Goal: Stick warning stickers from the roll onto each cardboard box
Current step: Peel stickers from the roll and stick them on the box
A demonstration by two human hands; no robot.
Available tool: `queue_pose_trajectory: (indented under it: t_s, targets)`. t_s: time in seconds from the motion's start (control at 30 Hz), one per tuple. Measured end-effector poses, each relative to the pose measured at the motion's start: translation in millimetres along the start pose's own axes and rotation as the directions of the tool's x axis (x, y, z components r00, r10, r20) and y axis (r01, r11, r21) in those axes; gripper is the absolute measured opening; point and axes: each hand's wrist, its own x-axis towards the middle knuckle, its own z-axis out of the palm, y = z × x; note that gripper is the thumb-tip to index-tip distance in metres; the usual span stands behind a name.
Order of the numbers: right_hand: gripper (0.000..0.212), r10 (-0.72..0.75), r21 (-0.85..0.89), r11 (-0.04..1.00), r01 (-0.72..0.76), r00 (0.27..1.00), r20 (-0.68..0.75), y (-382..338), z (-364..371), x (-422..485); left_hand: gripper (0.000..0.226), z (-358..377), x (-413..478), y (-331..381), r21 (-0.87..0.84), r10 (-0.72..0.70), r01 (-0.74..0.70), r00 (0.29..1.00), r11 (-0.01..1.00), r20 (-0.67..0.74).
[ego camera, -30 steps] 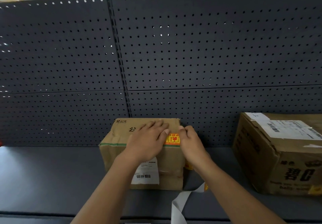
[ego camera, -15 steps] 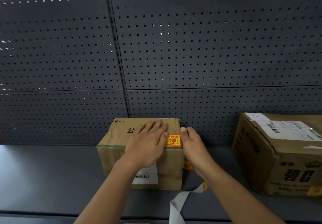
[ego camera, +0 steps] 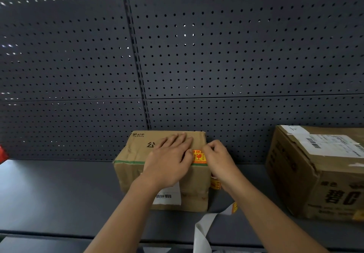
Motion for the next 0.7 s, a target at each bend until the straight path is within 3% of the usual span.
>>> queue_pose_trajectory:
  t_s: [0.33,0.5,0.7]
  targets:
    - [0.01,0.035,0.018,0.999,-0.034,0.999,-0.029,-1.8,-8.9,8.0,0.056,0.3,-1.6,-6.3,-0.01,0.018,-0.018,1.0,1.0,-0.002]
    - [0.016,0.116,0.135,0.984,-0.113,0.993,-0.015,3.3,-10.5,11.8,0.056,2.1,-0.9,-6.8,-0.006,0.011,-0.011,1.0,1.0,-0.008]
    - [0.02,0.04,0.064,0.997,-0.036,0.998,-0.054,-0.6,-5.9,13.1,0.055,3.6,0.0,-3.2,0.01,0.007,-0.007,0.999,1.0,-0.043]
